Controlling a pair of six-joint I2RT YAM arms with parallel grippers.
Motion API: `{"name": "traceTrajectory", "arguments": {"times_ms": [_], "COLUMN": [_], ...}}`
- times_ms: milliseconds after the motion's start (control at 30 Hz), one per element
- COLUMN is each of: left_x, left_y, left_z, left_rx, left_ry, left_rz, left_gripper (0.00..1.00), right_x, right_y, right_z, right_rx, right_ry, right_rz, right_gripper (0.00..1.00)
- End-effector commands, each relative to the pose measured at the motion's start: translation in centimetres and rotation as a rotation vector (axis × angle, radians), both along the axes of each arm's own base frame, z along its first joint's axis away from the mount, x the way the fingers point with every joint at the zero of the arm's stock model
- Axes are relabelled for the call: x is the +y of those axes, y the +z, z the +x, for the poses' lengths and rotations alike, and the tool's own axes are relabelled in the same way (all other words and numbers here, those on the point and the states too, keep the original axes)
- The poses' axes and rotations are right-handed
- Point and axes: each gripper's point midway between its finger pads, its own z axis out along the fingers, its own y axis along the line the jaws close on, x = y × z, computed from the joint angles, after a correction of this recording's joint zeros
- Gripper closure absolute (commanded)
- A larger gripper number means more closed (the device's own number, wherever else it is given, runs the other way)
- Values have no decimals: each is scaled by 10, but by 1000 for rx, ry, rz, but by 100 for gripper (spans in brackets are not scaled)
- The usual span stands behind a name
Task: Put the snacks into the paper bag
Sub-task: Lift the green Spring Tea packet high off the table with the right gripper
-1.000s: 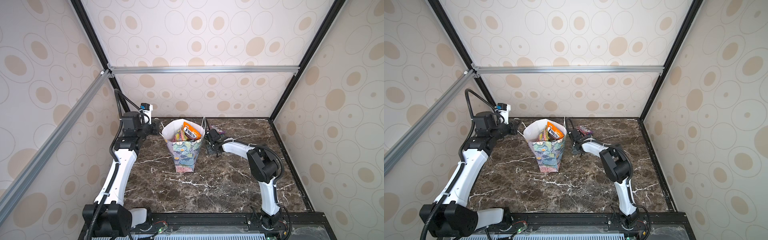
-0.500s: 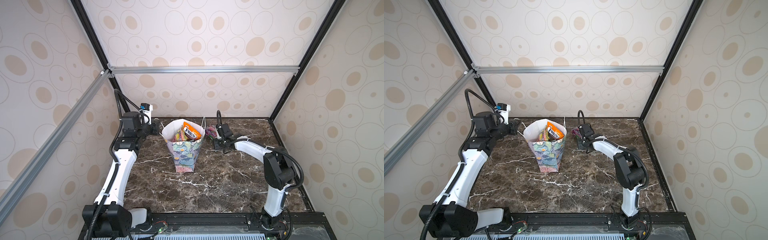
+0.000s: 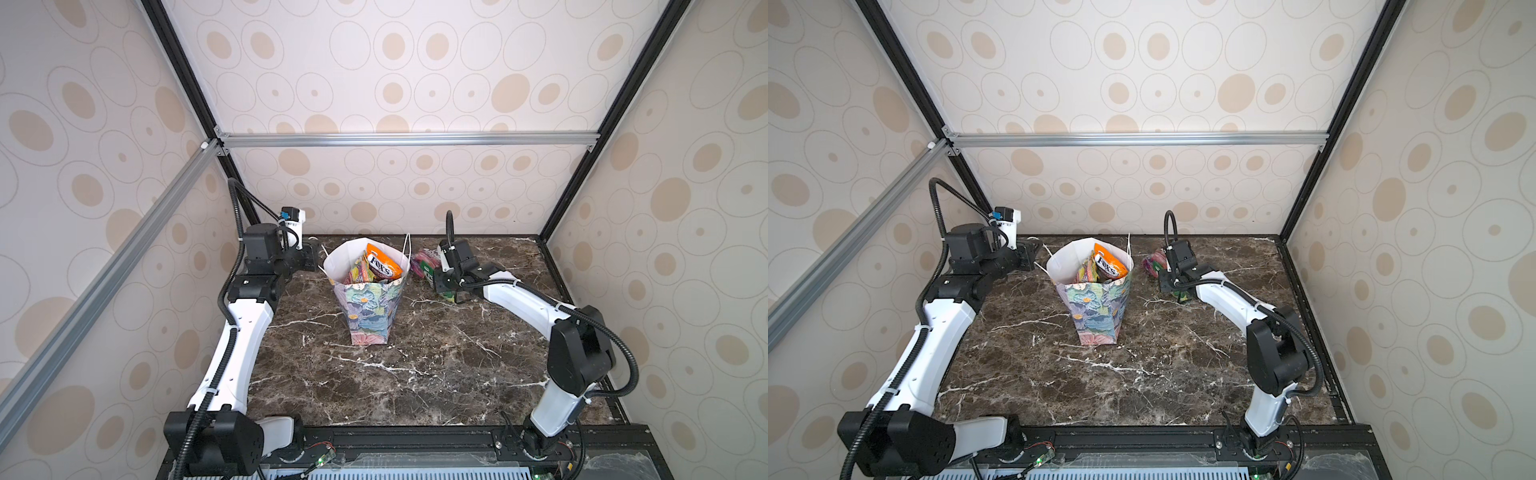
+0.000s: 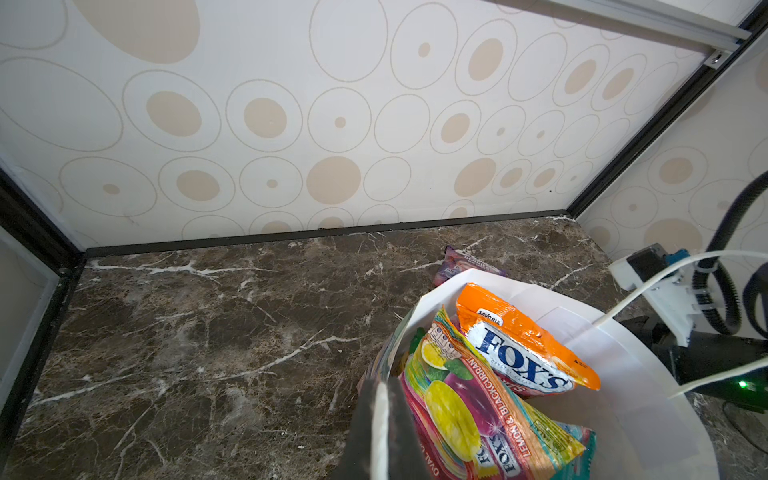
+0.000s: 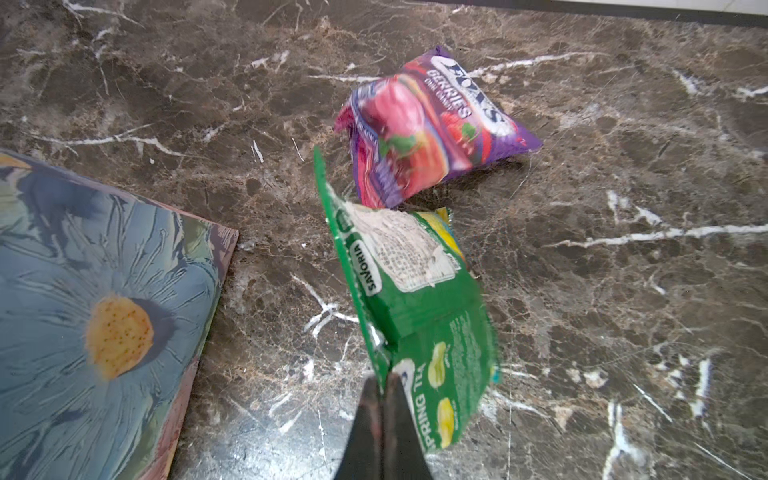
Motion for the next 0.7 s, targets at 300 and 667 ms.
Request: {"name": "traceTrajectory", "arguments": {"times_ms": [300,667], "left_x": [3,2], "left_y": [55,55], "left_z": [-5,-5], "left_rx": [-163,-161], "left_ry": [9,8], "left_rz": [22,20], "left_gripper": [100,100], "right_x": [-17,-20], "right_y": [66,134], "right_z": [-21,-37], "right_rx": [-133,-249], "right_ry": [-17,11], "right_rz": [48,118], "right_gripper": [100,100]}}
